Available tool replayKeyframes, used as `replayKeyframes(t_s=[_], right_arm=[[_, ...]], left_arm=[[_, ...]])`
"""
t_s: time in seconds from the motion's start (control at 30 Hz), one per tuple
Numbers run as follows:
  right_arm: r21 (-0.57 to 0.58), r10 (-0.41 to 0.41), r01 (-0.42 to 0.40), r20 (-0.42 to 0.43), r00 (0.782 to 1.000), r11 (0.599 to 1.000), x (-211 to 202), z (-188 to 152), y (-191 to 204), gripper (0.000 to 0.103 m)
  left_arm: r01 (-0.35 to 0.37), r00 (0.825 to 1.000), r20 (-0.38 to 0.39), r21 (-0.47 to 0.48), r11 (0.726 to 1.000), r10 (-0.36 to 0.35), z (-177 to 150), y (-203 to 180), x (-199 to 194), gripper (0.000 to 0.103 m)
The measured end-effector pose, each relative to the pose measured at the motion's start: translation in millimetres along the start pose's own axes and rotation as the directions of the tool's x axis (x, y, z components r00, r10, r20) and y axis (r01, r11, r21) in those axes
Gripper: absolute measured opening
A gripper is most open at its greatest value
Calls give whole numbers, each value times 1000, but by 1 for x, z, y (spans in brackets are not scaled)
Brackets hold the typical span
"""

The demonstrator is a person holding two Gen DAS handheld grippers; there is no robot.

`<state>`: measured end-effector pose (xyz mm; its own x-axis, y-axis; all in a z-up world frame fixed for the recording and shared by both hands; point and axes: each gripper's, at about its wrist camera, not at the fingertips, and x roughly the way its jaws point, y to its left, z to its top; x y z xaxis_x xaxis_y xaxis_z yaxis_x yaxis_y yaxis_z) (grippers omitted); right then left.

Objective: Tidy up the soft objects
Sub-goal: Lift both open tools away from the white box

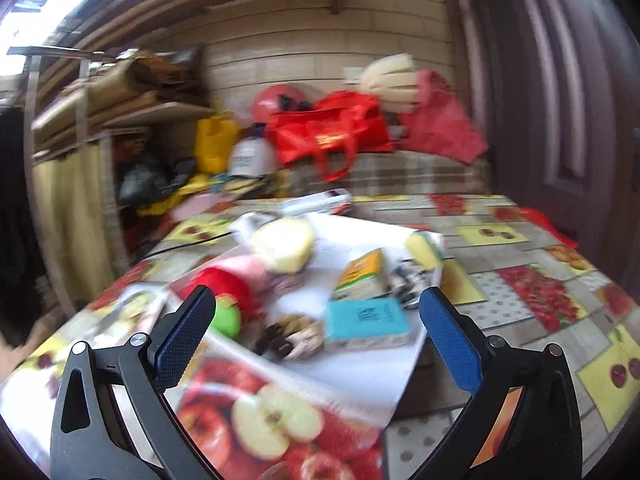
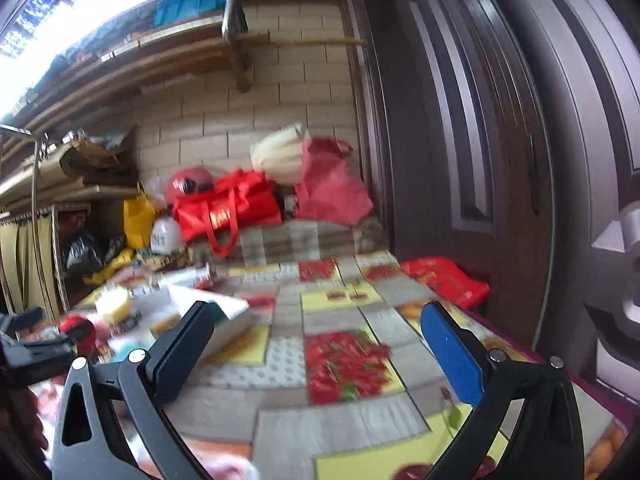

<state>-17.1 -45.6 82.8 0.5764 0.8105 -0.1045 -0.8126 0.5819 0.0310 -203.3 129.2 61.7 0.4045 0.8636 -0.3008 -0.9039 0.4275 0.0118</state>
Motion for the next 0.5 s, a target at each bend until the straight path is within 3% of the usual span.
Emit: replayKeyframes(t_s=[0.07,0.13,0.23,0.33,0.5], right_arm=[[2,-21,21,-34,999,1000,-3,-3,-7,103],[25,-3,4,-17,1000,1000,-9,-3,-17,103],[54,35,-36,5,999,998,-14,-4,-25,103],[63,45,-44,-16,999,997,-11,-5,-27,103],[31,29,-28,-30,999,999,-11,-6,-22,103]], left_arm=[[-76,997,6,-2,997,76,-2,-3,-9,103],[-102,995,25,17,995,101,-3,-9,-17,103],[-57,998,27,40,998,56,-4,-16,-23,103],[19,999,-37,57,998,-17,-8,-25,-17,103],[43,994,-103,64,997,-36,-10,-30,-6,103]])
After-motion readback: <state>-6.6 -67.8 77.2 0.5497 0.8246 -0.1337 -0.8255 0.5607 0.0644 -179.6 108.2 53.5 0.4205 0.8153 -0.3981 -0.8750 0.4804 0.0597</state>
